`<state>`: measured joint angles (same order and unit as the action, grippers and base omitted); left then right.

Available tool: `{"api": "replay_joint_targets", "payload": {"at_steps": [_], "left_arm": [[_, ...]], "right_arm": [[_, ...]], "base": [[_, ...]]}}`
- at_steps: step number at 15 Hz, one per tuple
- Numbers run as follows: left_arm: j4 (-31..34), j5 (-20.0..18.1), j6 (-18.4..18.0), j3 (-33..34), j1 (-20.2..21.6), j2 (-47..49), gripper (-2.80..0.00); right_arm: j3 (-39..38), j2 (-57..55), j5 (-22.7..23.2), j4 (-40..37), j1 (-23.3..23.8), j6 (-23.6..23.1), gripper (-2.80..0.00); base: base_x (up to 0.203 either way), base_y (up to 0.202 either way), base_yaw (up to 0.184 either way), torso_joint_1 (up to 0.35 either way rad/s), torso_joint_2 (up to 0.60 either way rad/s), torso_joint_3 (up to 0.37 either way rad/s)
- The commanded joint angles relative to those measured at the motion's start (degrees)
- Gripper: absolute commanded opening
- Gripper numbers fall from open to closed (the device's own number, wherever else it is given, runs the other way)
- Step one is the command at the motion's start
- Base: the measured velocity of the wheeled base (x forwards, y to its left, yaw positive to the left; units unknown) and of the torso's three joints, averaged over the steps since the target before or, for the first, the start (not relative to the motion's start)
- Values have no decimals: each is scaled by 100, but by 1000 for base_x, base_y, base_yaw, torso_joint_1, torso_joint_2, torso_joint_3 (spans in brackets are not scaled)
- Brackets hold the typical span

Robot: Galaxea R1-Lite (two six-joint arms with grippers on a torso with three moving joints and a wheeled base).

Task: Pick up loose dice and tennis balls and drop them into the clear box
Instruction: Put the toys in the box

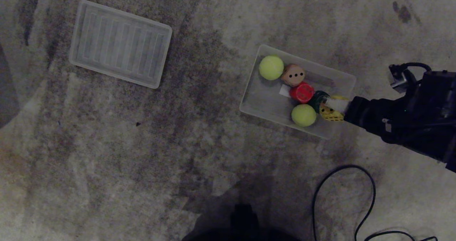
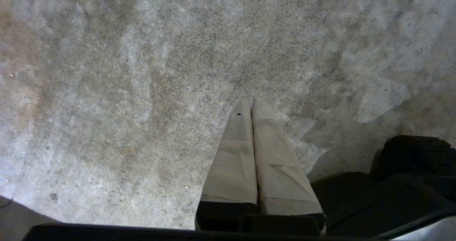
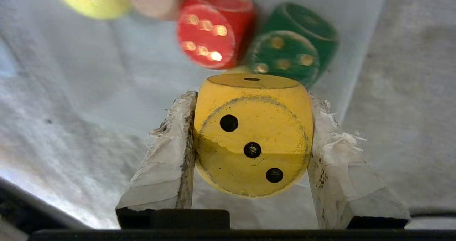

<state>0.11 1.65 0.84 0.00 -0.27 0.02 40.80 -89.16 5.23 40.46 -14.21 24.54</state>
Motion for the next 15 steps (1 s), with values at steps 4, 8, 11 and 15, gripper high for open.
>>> {"api": "replay_joint_targets", "payload": {"at_steps": [4,8,11,15], "left_arm": [[-2,2,4,9,0,6,-280],[-2,2,4,9,0,6,-280],[-2,2,4,9,0,6,-280],[-2,2,4,9,0,6,-280]], "right_arm": [[41,63,4,162,364,-484,0],[14,127,-12,379,506,-828,0],[-12,295,29,391,497,-455,0],[-47,388,517,-36,412,673,0]], "base": [[0,0,0,0,0,0],[0,0,0,0,0,0],[0,0,0,0,0,0],[0,0,0,0,0,0]]}}
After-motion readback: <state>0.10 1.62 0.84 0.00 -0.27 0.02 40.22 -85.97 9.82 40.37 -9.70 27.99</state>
